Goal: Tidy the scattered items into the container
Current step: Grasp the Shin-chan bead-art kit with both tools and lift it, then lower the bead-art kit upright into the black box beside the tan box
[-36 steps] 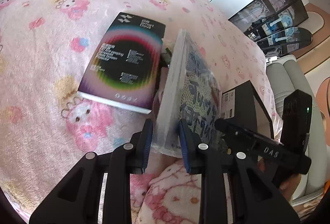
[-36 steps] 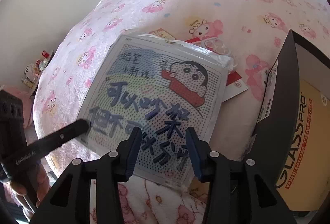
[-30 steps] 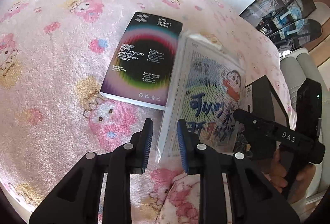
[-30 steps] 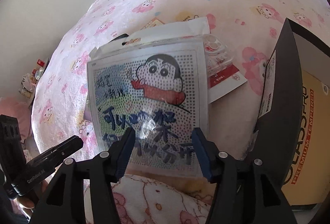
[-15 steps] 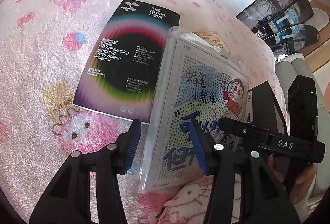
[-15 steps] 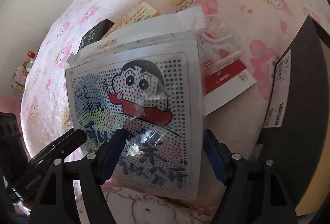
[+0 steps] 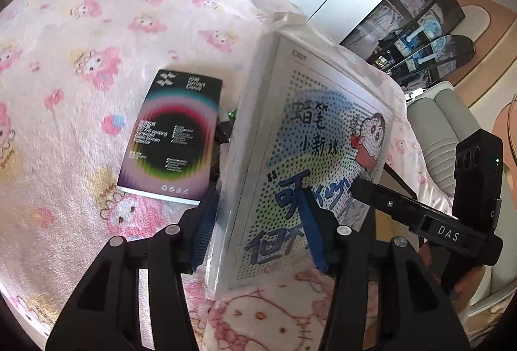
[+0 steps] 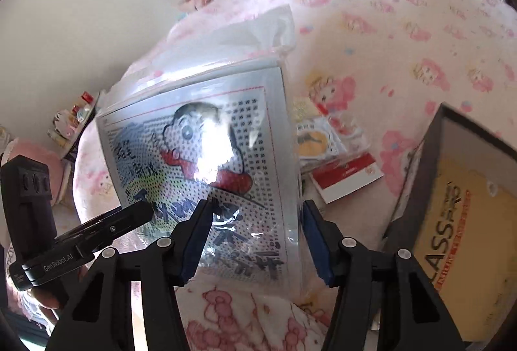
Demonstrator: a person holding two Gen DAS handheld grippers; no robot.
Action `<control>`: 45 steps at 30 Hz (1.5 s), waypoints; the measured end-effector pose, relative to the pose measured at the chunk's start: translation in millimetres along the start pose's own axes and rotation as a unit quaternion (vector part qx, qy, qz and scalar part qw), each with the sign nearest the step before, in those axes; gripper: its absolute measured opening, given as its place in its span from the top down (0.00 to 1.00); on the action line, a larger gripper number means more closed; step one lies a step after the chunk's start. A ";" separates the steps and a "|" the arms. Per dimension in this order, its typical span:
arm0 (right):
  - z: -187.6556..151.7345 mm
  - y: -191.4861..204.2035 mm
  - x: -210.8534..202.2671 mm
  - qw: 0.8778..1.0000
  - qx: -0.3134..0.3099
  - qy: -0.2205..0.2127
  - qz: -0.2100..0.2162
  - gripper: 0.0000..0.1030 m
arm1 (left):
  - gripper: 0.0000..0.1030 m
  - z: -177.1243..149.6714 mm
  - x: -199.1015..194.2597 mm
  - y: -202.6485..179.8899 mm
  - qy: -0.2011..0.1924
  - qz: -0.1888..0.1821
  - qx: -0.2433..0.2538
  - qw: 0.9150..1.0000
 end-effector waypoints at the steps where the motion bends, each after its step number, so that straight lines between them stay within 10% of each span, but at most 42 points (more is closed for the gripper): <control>1: 2.9 -4.4 -10.1 1.000 0.000 -0.009 -0.005 0.49 | 0.52 -0.7 -4.2 -10.3 -0.003 -0.006 0.008 1.000; 12: -57.5 -87.7 -139.9 0.992 0.071 -0.082 -0.060 0.49 | 0.53 -53.9 13.8 -163.5 0.041 -0.085 0.108 0.990; 19: -122.8 -181.4 -171.7 0.985 0.114 -0.052 -0.115 0.50 | 0.54 -125.1 83.0 -247.8 0.121 -0.090 0.159 0.976; 31: -204.1 -259.1 -131.5 0.979 0.164 0.038 -0.114 0.49 | 0.51 -183.6 183.0 -248.0 0.231 0.014 0.149 0.961; 45: -201.9 -265.6 -136.6 0.975 0.166 0.009 -0.146 0.49 | 0.54 -188.9 190.3 -239.1 0.231 0.074 0.132 0.961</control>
Point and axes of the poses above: each gripper's, at about its wrist camera, not at the fingertips, and x roughly the way its jaws point, y to its left, z to its top, the point moved 7 cm from there along x, roughly the way its jaws point, and after that the axes turned 13 degrees about -x, right-handed, at the moved point
